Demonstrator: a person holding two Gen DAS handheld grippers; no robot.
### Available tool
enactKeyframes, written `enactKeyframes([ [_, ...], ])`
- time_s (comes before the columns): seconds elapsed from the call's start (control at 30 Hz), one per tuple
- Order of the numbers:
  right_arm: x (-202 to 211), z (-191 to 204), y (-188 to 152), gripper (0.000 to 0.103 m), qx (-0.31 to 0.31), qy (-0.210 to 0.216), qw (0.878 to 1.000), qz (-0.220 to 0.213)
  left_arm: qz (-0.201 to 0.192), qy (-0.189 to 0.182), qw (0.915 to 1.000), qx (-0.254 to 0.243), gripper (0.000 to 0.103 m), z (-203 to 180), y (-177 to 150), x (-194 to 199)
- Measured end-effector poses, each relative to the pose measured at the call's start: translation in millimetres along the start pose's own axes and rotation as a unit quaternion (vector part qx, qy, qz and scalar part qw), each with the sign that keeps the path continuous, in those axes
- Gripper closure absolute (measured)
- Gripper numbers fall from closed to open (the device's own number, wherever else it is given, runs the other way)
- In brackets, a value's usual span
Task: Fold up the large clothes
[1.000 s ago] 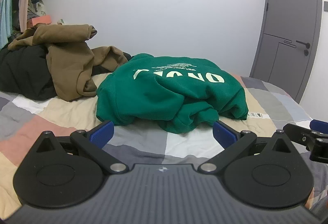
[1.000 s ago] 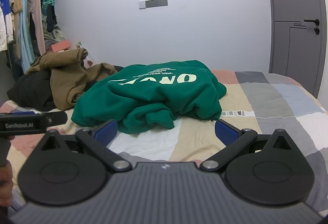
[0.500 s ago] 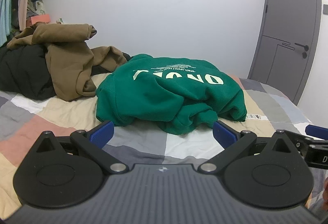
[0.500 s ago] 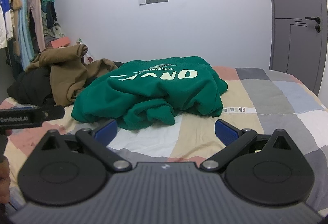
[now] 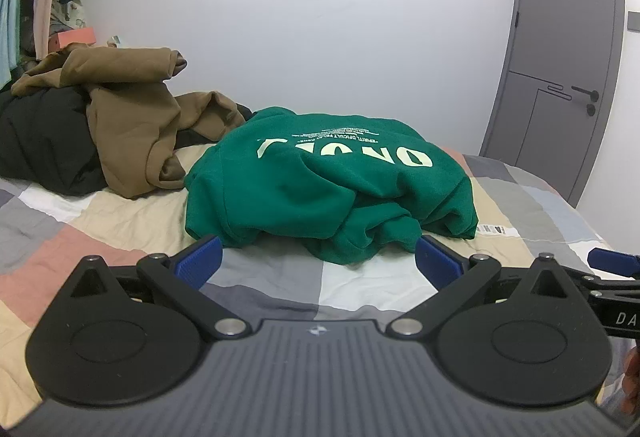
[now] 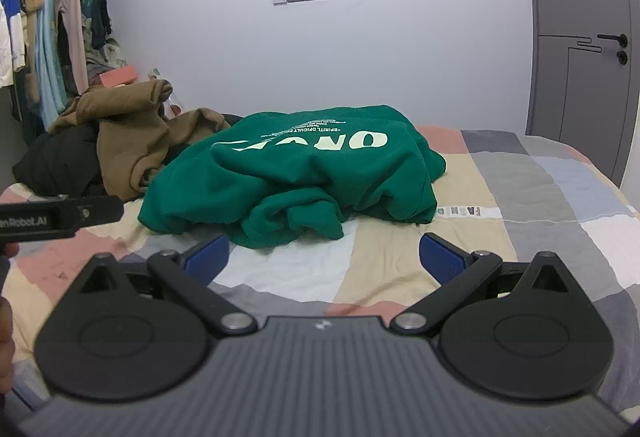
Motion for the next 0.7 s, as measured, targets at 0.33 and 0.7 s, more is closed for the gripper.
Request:
enactKeyframes([
  [0.33,0.0,0.2,-0.2,0.000,0.000,0.000,1.000,0.000,0.000,0.000,1.0000,0.000,0.000,0.1,0.0,0.1],
  [0.7,0.1,2.7,-2.8,0.000,0.001,0.001,1.000,0.001,0.000,-0.001,1.0000,-0.001,0.000,-0.4,1.2,1.1],
])
Point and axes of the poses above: each gripper's, at about its wrist camera, not at the fingertips, and x roughly against the way its jaws point, z to its left, y to its top, the point moved 9 cm from there along -x, roughly the way its jaws point, and after that the axes turned 4 degrees about -x, right-handed, at the moved point
